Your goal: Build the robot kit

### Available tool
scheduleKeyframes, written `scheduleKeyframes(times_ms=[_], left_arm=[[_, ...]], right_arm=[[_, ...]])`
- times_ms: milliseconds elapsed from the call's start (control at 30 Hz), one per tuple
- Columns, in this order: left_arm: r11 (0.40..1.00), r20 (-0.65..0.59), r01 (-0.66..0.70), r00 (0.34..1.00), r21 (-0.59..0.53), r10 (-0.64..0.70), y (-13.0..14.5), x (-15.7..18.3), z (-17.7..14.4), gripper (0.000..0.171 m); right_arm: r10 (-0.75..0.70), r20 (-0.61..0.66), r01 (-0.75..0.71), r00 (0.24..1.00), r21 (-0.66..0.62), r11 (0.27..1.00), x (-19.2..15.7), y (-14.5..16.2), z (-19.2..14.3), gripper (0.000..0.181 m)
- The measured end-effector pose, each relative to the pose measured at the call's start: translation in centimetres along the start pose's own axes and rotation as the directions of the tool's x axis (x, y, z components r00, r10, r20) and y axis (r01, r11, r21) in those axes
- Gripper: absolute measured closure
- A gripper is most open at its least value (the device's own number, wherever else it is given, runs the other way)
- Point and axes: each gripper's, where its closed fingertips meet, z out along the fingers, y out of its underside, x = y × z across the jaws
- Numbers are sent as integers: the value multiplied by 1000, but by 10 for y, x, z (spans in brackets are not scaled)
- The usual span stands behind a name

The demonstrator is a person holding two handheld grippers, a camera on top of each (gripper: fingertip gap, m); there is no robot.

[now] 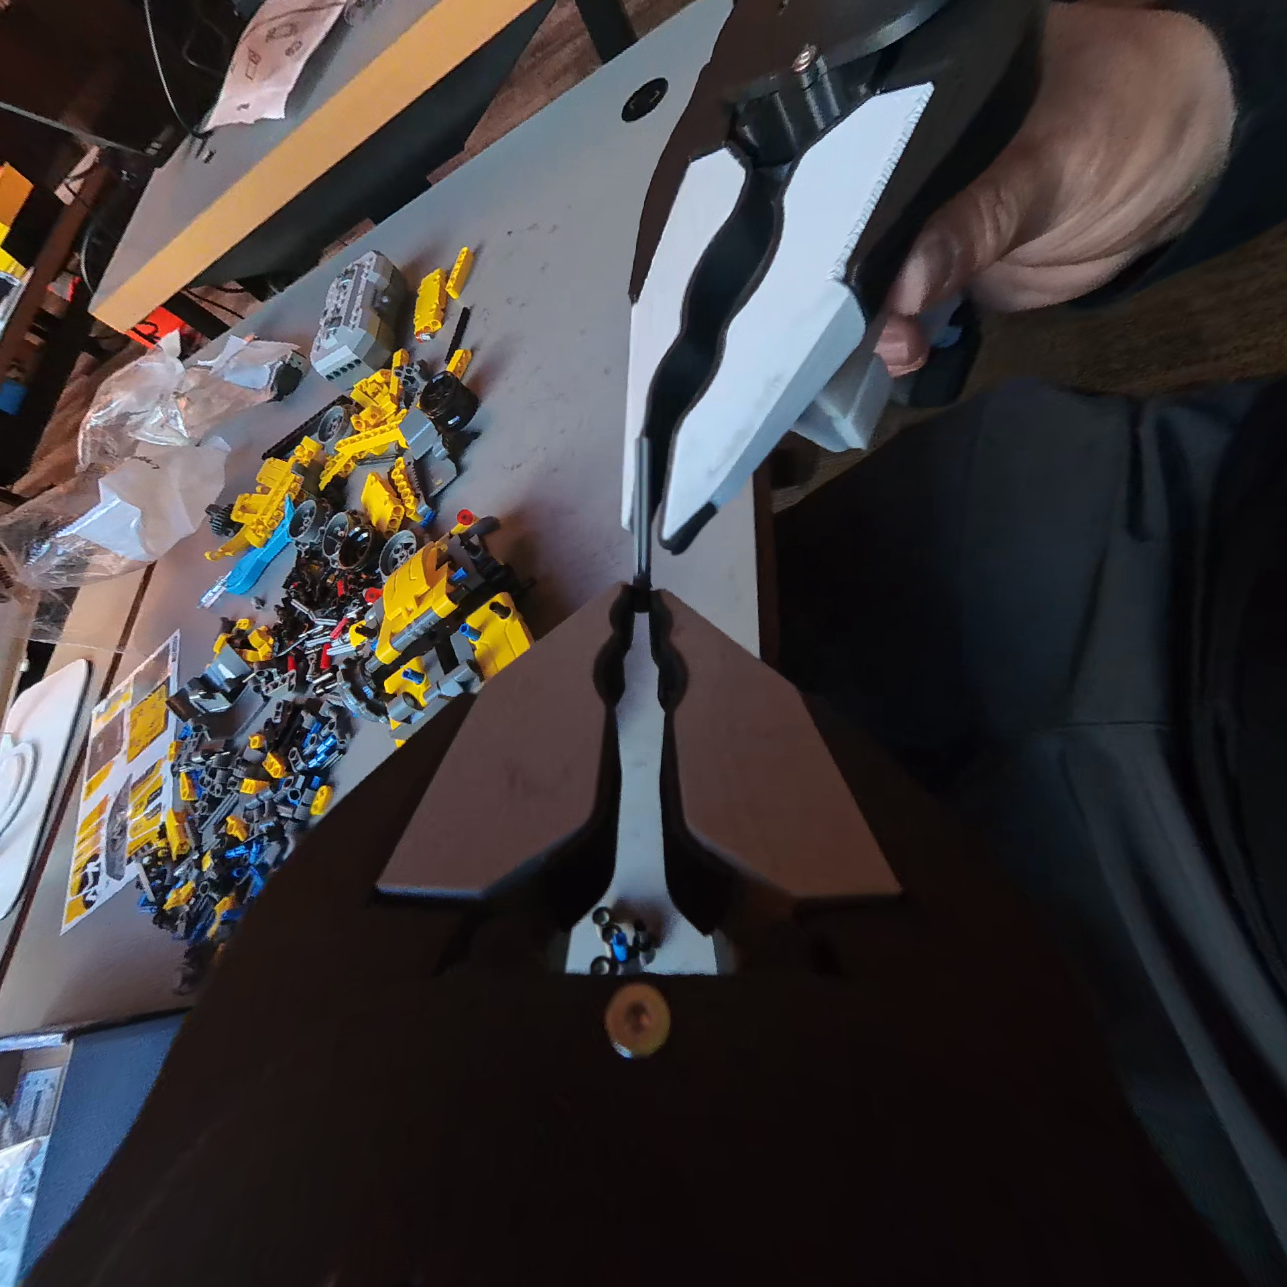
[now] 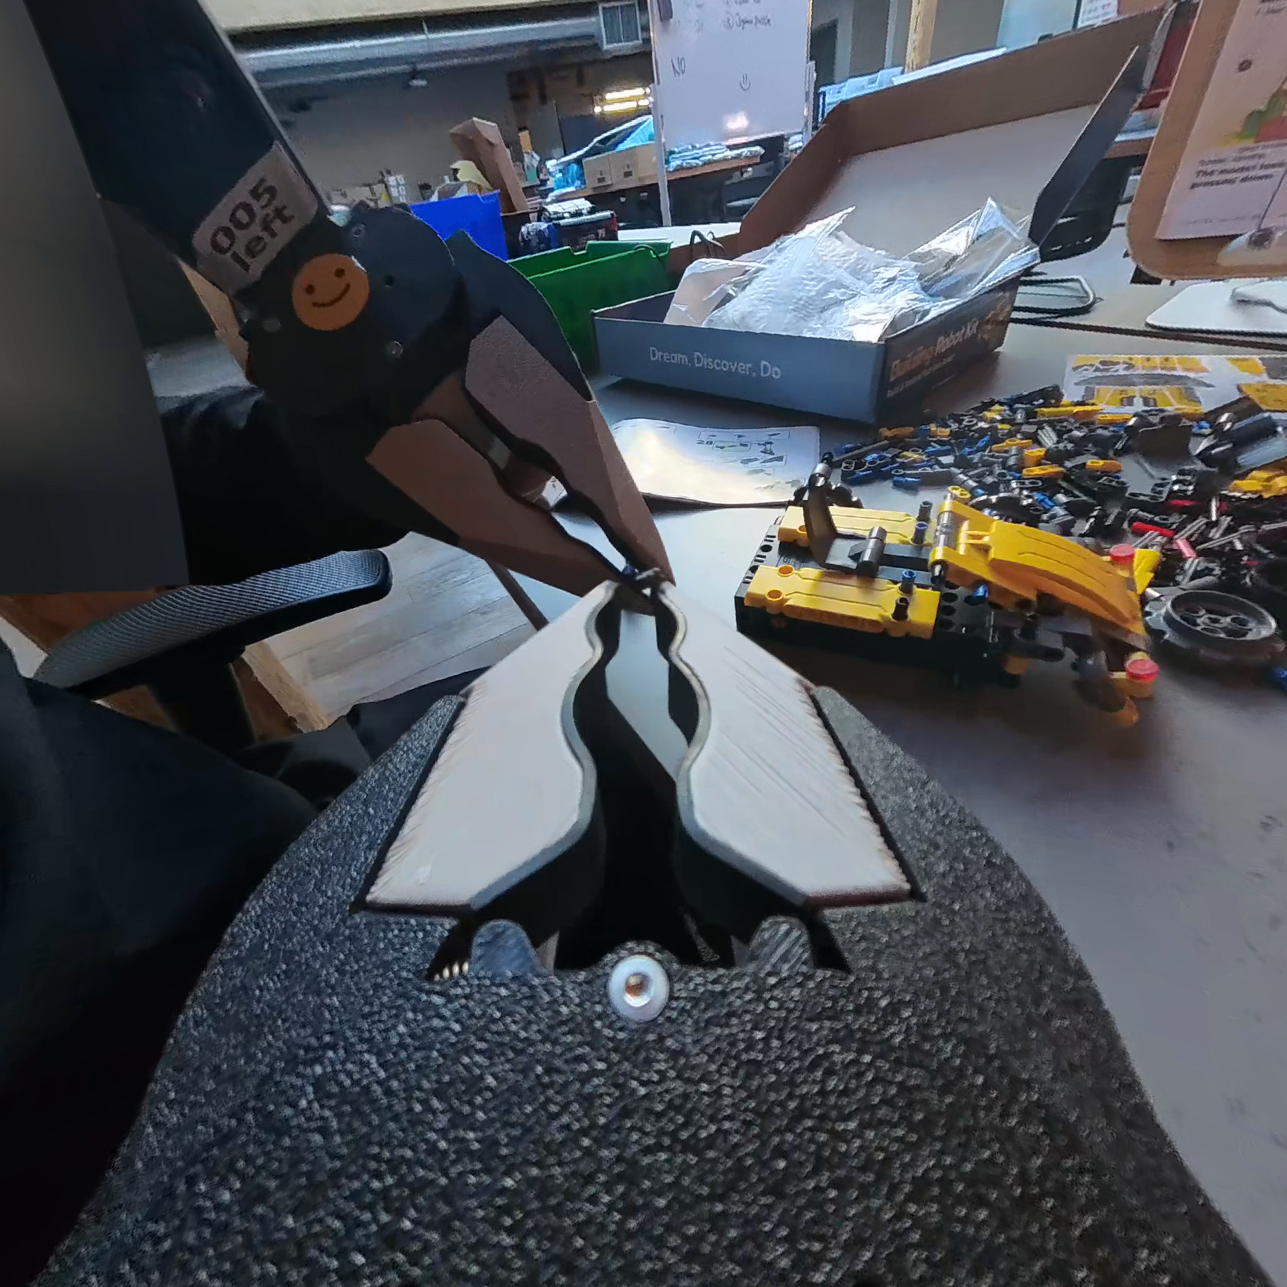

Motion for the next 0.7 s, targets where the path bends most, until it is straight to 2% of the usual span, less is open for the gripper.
scheduleKeyframes(times_ms=[433,600,633,700], left_arm=[[995,51,-96,994,-38,98,-3,0,1,171],[998,76,-52,996,-36,55,-1,-4,0,170],[999,99,-18,995,-47,23,3,-8,-1,165],[988,202,99,977,-120,-73,27,-26,-5,133]], right_arm=[[-16,-14,16,1000,0,1000,1,-2,2,175],[-33,-12,33,999,-13,999,1,-2,3,177],[-38,-17,38,999,-17,999,1,-2,3,177],[-50,-38,49,998,-26,998,5,-1,3,177]])
